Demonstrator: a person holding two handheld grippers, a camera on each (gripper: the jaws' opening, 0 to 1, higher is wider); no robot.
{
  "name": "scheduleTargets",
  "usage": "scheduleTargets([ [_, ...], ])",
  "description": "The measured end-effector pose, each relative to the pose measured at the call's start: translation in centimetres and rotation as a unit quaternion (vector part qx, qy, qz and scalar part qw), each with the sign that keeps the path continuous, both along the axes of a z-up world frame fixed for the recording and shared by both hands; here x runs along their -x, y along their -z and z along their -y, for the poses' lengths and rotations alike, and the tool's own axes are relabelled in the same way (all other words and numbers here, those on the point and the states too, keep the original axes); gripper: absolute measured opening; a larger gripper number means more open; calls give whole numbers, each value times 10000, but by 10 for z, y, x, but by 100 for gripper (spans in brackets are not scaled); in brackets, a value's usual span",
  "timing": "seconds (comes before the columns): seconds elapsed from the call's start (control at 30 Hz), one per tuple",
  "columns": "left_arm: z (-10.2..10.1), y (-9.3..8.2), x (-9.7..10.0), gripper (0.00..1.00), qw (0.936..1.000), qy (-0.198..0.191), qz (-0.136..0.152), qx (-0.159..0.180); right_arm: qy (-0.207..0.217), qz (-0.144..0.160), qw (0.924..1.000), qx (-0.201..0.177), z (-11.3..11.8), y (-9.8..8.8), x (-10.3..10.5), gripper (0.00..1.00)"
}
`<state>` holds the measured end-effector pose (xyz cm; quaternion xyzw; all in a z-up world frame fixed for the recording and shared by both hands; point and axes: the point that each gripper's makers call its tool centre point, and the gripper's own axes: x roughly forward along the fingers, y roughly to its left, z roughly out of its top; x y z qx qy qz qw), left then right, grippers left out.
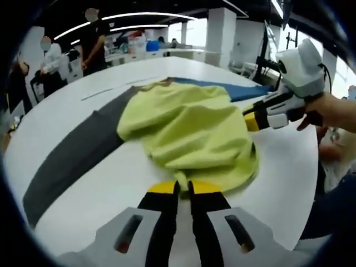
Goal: Fold the garment on the visible template until the final outline fits inside the template.
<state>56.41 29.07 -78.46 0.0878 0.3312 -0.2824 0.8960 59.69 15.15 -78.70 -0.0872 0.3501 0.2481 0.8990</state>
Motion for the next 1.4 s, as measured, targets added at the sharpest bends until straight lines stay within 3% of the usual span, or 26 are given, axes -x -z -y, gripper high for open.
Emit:
scheduleTargets([
  [0.17,-1,-1,-1,2,9998,-1,-12,-179,-174,-11,9998,91,-3,0,1,0],
  [0.3,-5,-9,-1,2,9999,-123,14,-8,-259,-10,9995,153,1,-2,2,0],
  [0.93,-25,-75,0,1,9962,-505,340,630,-600,210,9976,259,36,-49,21,0],
  [1.27,-32,-93,5,2,9937,-663,405,807,-506,138,9986,10,45,-68,31,0],
  [1.4,-40,-95,11,2,9931,-752,363,826,-508,92,9986,109,55,-72,41,0],
])
